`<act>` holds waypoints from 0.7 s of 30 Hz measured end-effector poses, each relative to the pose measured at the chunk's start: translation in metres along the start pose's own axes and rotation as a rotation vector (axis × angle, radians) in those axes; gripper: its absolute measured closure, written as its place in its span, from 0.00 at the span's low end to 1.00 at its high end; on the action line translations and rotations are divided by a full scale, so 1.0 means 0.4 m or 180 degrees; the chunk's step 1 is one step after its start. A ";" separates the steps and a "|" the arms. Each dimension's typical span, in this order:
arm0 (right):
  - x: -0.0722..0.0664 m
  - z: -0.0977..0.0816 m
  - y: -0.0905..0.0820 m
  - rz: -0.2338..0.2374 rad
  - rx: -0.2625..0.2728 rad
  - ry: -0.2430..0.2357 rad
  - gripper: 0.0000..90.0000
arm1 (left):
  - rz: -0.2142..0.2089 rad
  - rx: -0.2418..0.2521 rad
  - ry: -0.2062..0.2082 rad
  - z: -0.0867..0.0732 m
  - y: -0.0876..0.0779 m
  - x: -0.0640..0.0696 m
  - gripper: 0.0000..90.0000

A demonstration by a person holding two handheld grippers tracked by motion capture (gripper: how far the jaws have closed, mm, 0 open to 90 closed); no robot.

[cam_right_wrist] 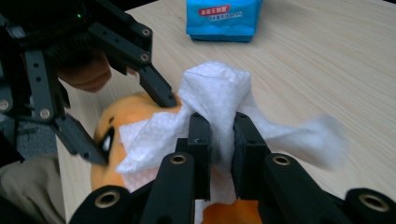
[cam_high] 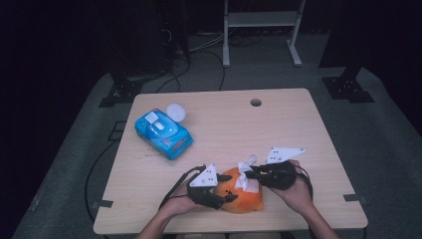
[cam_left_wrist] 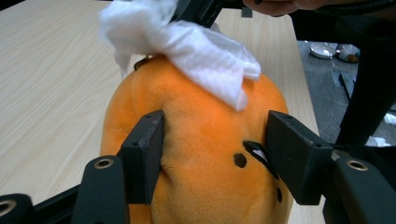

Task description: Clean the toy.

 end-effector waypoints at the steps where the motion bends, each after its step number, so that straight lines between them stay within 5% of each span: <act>1: -0.003 0.001 0.004 -0.0032 -0.0007 -0.0009 0.88 | 0.0000 0.0000 0.0000 0.000 0.000 0.000 0.42; 13: 0.074 -0.037 -0.040 -0.0272 -0.0066 0.0192 0.88 | 0.0004 0.0059 -0.0184 -0.010 -0.008 -0.021 0.43; 21: 0.060 -0.036 -0.045 -0.0256 -0.0058 0.0108 0.88 | -0.0008 0.0053 -0.0200 -0.013 -0.011 -0.025 0.42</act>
Point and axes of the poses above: each handheld gripper's, and its own axes: y roughly forward along the jaws, z roughly out of its top, x roughly to its right, the point moved 7 cm from there along y, roughly forward along the jaws, and after that the axes turned 1 degree about -z, right-handed, at the moved point
